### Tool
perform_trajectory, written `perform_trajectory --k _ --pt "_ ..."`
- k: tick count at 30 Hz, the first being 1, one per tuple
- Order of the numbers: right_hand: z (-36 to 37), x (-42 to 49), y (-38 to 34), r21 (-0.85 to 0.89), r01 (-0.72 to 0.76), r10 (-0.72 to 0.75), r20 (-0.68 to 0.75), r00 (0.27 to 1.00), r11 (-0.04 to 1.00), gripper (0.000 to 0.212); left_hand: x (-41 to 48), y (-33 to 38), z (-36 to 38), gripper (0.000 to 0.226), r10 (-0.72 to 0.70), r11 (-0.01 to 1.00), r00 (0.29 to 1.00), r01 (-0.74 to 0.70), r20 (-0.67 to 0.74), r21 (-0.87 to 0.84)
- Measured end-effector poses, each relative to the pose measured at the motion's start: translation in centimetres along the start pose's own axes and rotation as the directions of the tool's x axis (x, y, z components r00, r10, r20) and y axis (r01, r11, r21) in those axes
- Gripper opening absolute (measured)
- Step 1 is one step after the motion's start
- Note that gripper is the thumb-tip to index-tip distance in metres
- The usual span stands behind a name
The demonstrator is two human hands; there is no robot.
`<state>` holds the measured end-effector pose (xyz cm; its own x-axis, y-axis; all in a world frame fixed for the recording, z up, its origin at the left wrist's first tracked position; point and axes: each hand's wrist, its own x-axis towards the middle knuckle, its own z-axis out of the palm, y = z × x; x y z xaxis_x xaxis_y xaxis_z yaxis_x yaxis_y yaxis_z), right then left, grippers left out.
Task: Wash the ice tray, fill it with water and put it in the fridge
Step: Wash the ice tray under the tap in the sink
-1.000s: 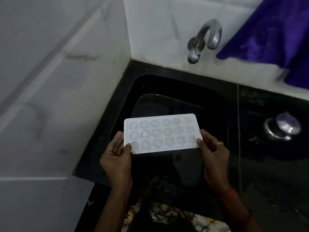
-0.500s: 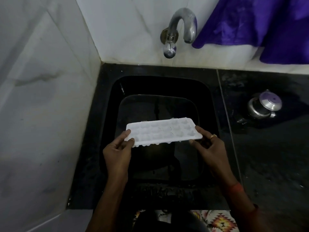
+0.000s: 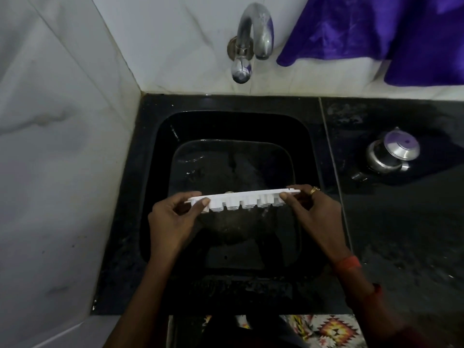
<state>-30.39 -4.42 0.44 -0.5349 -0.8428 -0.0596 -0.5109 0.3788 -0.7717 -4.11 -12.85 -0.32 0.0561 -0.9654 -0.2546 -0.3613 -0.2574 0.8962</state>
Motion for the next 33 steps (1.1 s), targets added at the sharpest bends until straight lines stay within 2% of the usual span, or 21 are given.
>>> perform_trajectory --k 3,6,11,18,23,26,28,33 --pt "-0.2 0.8 0.1 -0.047 0.04 -0.041 -0.023 0.999 0.998 0.022 0.2 1.2 0.6 0.013 0.047 0.999 0.997 -0.045 -0.055 0.026" --pt "-0.3 1.7 0.5 -0.083 0.042 -0.044 -0.021 0.999 0.996 0.03 0.4 2.0 1.1 0.016 0.076 0.995 0.993 -0.069 -0.092 0.077" --pt "-0.5 3.2 1.1 -0.087 0.022 -0.022 -0.001 1.0 0.996 0.042 0.9 2.7 1.5 0.025 0.044 0.991 0.993 -0.029 -0.111 0.133" --pt "-0.8 4.4 1.5 -0.077 0.022 -0.022 -0.005 1.0 0.997 0.041 1.0 3.5 2.0 0.032 0.034 0.975 0.991 -0.005 -0.131 0.221" --pt "-1.1 4.9 1.5 -0.038 -0.018 0.019 0.02 1.0 0.999 0.034 1.4 3.5 2.1 0.033 0.042 0.975 0.992 -0.016 -0.117 0.22" --pt "-0.9 5.2 1.6 0.043 -0.079 0.076 0.062 0.995 0.996 0.033 1.6 3.6 2.4 0.027 0.047 0.991 0.995 -0.036 -0.092 0.125" --pt "-0.7 5.3 1.7 0.177 -0.12 0.105 0.093 0.99 0.977 0.033 1.4 3.9 2.8 0.022 0.047 0.998 0.996 -0.045 -0.079 0.033" --pt "0.0 5.2 1.2 0.527 -0.198 0.183 0.082 0.98 0.826 0.023 1.7 4.2 3.4 0.012 0.097 0.989 0.991 -0.107 -0.096 -0.099"
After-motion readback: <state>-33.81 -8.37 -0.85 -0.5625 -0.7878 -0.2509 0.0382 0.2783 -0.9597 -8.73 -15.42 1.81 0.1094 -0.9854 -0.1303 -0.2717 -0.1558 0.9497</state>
